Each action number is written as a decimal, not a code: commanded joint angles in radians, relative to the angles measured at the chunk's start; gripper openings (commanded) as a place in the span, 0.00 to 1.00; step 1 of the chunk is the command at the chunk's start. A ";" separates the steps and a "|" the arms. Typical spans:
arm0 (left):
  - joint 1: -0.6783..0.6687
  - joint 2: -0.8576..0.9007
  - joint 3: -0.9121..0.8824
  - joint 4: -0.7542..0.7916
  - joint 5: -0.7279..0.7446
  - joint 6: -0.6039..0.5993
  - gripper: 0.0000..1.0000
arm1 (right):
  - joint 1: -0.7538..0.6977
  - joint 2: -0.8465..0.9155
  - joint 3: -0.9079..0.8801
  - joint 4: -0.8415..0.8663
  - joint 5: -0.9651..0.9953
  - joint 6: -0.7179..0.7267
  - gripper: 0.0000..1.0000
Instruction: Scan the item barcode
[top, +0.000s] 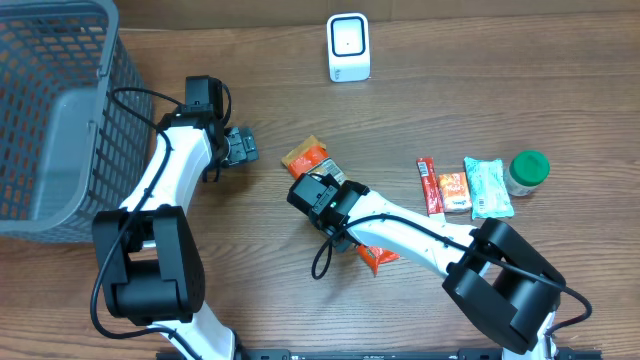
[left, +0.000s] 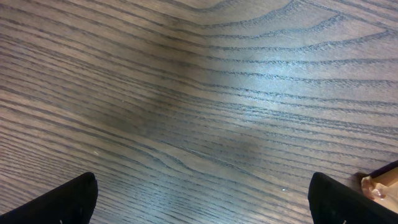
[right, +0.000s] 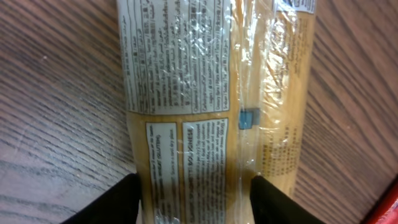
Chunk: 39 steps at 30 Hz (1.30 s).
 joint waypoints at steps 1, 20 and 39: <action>0.004 -0.014 0.018 0.004 -0.013 0.011 1.00 | -0.006 -0.016 0.035 -0.001 0.025 0.010 0.62; 0.004 -0.014 0.018 0.004 -0.013 0.011 1.00 | -0.006 0.002 0.007 0.027 0.006 0.003 0.65; 0.004 -0.014 0.018 0.004 -0.013 0.011 1.00 | -0.007 -0.014 -0.030 0.035 -0.001 0.045 0.62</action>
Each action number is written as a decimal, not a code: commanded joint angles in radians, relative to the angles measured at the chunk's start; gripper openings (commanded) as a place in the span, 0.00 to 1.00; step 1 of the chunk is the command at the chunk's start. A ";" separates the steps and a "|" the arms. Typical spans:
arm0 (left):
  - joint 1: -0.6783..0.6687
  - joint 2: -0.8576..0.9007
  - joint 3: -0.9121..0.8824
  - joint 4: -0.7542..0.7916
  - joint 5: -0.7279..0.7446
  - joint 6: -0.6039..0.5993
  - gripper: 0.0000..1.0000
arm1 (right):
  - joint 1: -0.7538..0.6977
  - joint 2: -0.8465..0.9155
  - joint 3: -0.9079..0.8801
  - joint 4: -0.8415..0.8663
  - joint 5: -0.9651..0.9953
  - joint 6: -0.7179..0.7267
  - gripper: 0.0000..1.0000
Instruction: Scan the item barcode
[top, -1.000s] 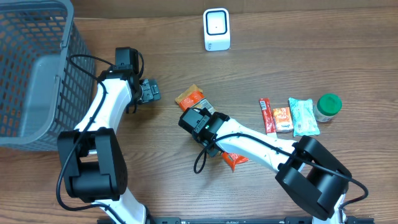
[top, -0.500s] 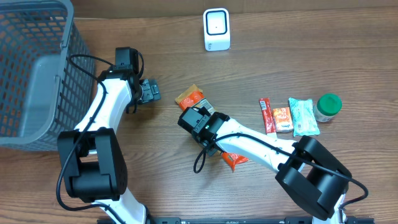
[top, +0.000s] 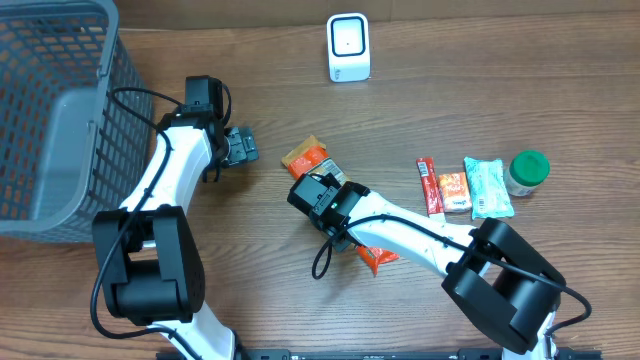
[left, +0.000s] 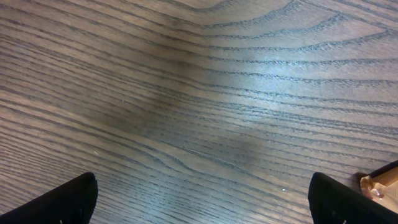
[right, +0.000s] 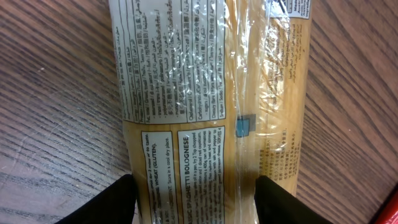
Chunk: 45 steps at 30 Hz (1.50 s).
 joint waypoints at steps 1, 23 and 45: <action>0.004 -0.014 0.018 0.004 -0.013 0.011 1.00 | -0.006 -0.015 -0.015 0.004 -0.005 0.019 0.64; 0.004 -0.014 0.018 0.004 -0.013 0.011 1.00 | -0.006 0.042 -0.087 0.019 -0.019 0.005 0.54; 0.004 -0.014 0.018 0.004 -0.013 0.011 1.00 | -0.048 -0.264 -0.086 0.029 -0.175 0.040 0.04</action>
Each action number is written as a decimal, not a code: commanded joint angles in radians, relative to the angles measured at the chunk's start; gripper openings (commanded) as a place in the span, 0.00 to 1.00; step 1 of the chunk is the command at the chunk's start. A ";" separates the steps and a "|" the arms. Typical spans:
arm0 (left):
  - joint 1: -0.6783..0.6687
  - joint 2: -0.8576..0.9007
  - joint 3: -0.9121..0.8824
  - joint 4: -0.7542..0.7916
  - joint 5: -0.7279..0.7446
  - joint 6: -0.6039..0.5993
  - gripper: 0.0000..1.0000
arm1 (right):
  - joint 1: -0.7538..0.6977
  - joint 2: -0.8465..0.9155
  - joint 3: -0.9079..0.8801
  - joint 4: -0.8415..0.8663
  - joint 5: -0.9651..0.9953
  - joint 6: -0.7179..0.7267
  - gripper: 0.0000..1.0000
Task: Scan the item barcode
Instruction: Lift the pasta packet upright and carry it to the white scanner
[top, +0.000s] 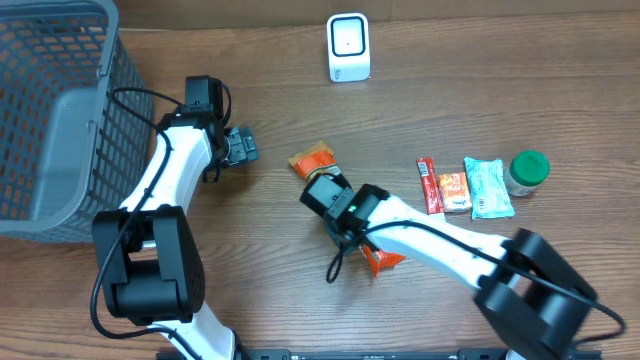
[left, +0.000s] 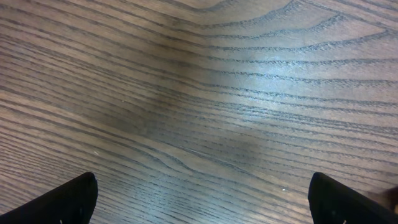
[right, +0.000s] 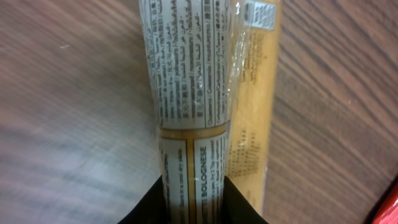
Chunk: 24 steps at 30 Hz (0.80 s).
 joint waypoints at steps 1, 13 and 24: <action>0.004 -0.014 0.018 0.004 -0.012 0.011 1.00 | -0.034 -0.157 0.007 -0.001 -0.111 0.010 0.04; 0.004 -0.014 0.018 0.004 -0.013 0.011 1.00 | -0.188 -0.248 0.007 -0.037 -0.433 0.007 0.04; 0.004 -0.014 0.018 0.004 -0.012 0.011 1.00 | -0.380 -0.285 0.008 0.056 -1.072 -0.149 0.04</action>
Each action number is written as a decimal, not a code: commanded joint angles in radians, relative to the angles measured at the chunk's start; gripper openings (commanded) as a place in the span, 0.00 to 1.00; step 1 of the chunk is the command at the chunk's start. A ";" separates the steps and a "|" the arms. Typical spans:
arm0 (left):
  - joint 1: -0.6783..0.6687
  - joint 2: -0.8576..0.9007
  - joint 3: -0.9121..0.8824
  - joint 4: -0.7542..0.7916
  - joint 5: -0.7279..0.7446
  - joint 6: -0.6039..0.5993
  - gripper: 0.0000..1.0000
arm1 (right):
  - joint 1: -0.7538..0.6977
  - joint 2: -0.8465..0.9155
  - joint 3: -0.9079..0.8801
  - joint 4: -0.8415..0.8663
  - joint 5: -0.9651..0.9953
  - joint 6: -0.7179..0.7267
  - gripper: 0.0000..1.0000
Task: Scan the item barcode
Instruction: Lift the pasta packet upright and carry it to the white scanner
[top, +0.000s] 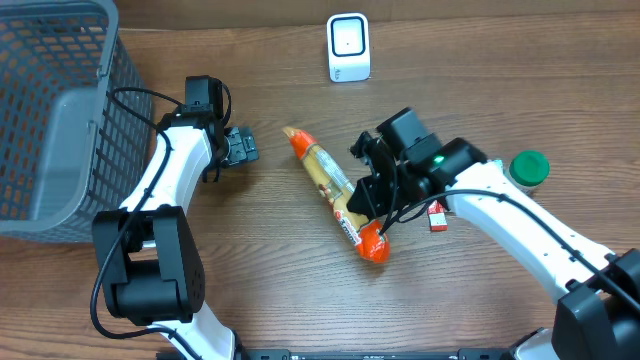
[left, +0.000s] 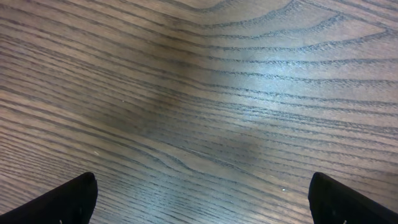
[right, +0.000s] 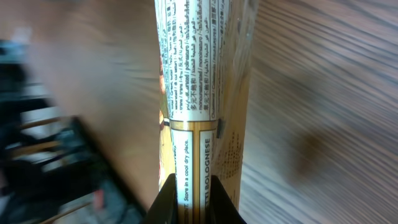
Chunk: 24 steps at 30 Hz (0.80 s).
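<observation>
A long spaghetti packet (top: 325, 180) with orange ends hangs slanted above the table's middle, with my right gripper (top: 372, 197) shut on its lower half. In the right wrist view the packet (right: 199, 93) runs straight up from between the black fingers (right: 165, 202), printed label facing the camera; the gripper (right: 191, 200) pinches it narrow. The white scanner (top: 348, 47) stands at the back centre, beyond the packet's upper end. My left gripper (top: 240, 145) rests left of the packet, and in its own view the left gripper (left: 205, 199) is open over bare wood.
A grey wire basket (top: 50, 110) fills the left edge. A green-lidded jar (top: 528, 168) stands at the right. A red snack stick (top: 436, 216) peeks out beneath the right arm, which covers the other snacks there.
My right gripper, shut on the spaghetti packet low on the table, now holds it raised and further right. The packet shows full length in the overhead view. The left arm is unchanged.
My right gripper stood open astride the spaghetti packet lying on the table at the first two moments. Then it was shut on the packet, squeezing it narrow. Now the packet is off the table, slanted below the scanner. The left gripper stayed open throughout.
</observation>
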 joint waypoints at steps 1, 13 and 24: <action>0.004 -0.014 0.018 0.004 -0.013 0.011 1.00 | -0.034 -0.090 0.019 0.043 -0.287 -0.066 0.04; 0.004 -0.014 0.018 0.004 -0.013 0.011 1.00 | -0.035 -0.101 0.336 0.090 -0.286 0.143 0.03; 0.004 -0.014 0.018 0.004 -0.013 0.011 1.00 | -0.115 0.054 0.617 0.134 -0.298 0.335 0.03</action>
